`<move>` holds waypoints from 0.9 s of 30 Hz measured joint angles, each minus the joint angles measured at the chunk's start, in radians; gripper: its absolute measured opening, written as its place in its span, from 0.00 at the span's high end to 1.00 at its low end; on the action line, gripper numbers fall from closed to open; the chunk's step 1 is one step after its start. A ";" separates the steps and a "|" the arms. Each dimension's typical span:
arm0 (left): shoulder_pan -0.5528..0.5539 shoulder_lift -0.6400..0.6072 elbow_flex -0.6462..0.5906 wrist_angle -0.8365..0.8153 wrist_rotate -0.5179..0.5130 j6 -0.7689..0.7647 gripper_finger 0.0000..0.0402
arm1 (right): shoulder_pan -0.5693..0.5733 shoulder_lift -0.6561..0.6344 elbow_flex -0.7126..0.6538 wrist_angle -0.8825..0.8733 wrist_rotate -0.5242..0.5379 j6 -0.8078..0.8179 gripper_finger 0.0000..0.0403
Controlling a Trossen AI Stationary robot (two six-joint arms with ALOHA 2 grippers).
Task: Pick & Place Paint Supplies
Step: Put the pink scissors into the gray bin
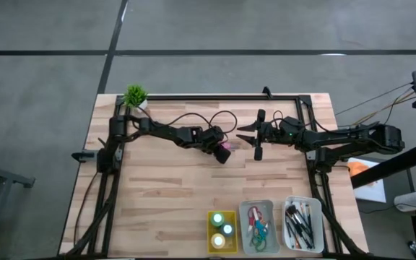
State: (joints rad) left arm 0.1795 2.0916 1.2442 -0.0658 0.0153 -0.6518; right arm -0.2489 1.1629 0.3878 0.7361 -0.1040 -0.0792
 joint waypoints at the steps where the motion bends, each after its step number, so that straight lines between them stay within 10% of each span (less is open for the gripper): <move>1: 0.000 0.000 0.000 0.006 0.000 0.000 0.74 | 0.000 0.000 0.000 0.000 0.000 0.000 0.72; 27: 0.000 -0.103 -0.002 -0.037 0.004 0.027 0.74 | 0.000 0.000 0.000 0.000 0.000 0.000 0.72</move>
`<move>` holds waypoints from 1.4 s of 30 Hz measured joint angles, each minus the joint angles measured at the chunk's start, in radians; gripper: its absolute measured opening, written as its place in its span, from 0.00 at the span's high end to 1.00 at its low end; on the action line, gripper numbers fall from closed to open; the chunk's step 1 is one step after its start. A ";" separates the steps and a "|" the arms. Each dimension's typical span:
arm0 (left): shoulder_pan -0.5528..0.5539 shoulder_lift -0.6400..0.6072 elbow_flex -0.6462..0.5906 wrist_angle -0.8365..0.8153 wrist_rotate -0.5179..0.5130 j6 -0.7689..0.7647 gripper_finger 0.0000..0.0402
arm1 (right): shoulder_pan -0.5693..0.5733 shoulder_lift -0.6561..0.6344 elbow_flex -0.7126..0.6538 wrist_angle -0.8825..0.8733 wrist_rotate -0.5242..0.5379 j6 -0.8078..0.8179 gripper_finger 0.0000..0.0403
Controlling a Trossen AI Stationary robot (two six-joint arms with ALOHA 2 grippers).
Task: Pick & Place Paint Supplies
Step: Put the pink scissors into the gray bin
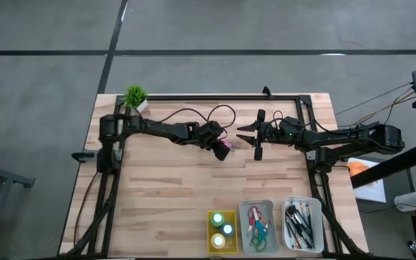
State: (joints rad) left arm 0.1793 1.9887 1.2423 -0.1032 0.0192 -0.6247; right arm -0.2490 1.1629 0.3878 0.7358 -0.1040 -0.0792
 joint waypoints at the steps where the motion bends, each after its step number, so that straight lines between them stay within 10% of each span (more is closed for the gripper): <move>1: 0.000 -0.013 0.000 -0.005 0.000 0.014 0.74 | 0.000 0.000 0.000 0.000 0.000 0.000 0.72; 24: -0.056 -0.210 -0.049 -0.060 0.018 0.435 0.74 | 0.000 0.000 0.000 -0.002 0.000 0.000 0.72; 42: -0.156 -0.755 -0.596 0.236 0.000 0.610 0.74 | 0.000 0.000 0.000 -0.007 0.000 0.000 0.72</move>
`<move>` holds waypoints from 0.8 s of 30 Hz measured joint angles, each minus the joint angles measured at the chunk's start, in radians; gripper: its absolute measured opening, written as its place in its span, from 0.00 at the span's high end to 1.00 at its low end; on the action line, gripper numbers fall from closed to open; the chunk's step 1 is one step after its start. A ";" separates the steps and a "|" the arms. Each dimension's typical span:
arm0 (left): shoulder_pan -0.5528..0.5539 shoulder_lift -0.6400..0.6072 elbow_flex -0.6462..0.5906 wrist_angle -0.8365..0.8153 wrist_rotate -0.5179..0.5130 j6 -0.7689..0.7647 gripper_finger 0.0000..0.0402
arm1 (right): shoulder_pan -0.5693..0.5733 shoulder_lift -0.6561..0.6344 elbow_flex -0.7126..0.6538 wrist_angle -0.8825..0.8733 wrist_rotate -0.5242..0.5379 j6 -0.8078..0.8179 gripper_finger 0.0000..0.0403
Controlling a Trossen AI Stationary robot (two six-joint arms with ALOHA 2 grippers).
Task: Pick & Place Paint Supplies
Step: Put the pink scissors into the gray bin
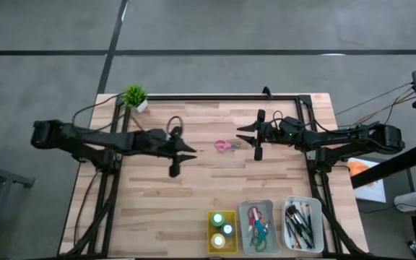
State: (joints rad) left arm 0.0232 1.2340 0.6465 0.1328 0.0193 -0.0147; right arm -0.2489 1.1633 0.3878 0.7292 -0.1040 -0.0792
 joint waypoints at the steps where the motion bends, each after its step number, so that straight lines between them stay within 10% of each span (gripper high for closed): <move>1: -0.004 -0.036 -0.026 -0.001 0.000 0.014 0.74 | 0.000 0.000 0.000 -0.001 0.000 0.000 0.72; 24: -0.018 -0.718 -0.327 -0.007 0.063 0.016 0.74 | 0.000 0.000 0.000 0.000 0.000 0.000 0.72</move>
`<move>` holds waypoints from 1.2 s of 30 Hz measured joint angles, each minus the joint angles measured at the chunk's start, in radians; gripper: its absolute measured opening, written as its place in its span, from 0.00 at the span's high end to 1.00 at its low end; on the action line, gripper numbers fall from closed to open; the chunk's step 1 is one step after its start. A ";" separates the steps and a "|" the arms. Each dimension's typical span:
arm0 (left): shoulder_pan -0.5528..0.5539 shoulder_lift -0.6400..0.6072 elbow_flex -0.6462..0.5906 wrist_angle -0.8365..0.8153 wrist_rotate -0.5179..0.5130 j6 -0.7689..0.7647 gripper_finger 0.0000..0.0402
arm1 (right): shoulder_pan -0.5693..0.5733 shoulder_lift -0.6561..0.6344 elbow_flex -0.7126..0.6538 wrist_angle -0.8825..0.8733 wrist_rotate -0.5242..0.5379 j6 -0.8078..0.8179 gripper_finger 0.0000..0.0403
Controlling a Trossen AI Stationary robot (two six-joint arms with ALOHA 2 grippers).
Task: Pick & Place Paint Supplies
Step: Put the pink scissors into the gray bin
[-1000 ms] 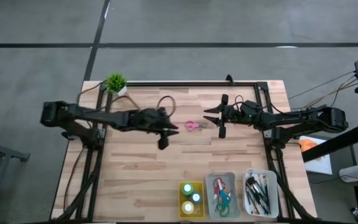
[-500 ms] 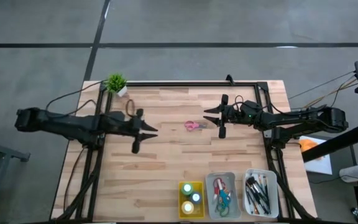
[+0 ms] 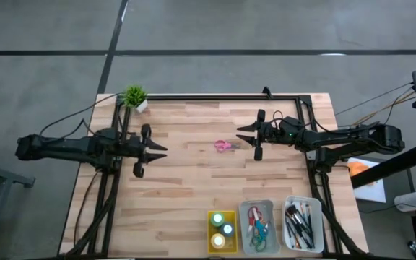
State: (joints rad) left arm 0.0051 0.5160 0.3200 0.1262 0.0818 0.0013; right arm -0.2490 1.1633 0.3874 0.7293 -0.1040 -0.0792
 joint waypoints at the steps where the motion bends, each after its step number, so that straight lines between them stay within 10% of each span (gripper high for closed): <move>1: 0.000 -0.021 -0.009 -0.012 0.000 0.000 0.74 | 0.000 0.000 0.000 0.000 0.000 0.000 0.72; 17: 0.000 -0.161 0.068 -0.437 -0.003 -0.031 0.74 | 0.000 0.000 0.000 0.000 0.000 0.000 0.72; 36: 0.000 -0.160 0.067 -0.378 -0.003 0.002 0.74 | 0.000 0.000 0.000 0.001 0.000 0.000 0.72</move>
State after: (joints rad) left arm 0.0055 0.3557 0.3870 -0.2515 0.0790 0.0034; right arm -0.2490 1.1630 0.3874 0.7299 -0.1040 -0.0792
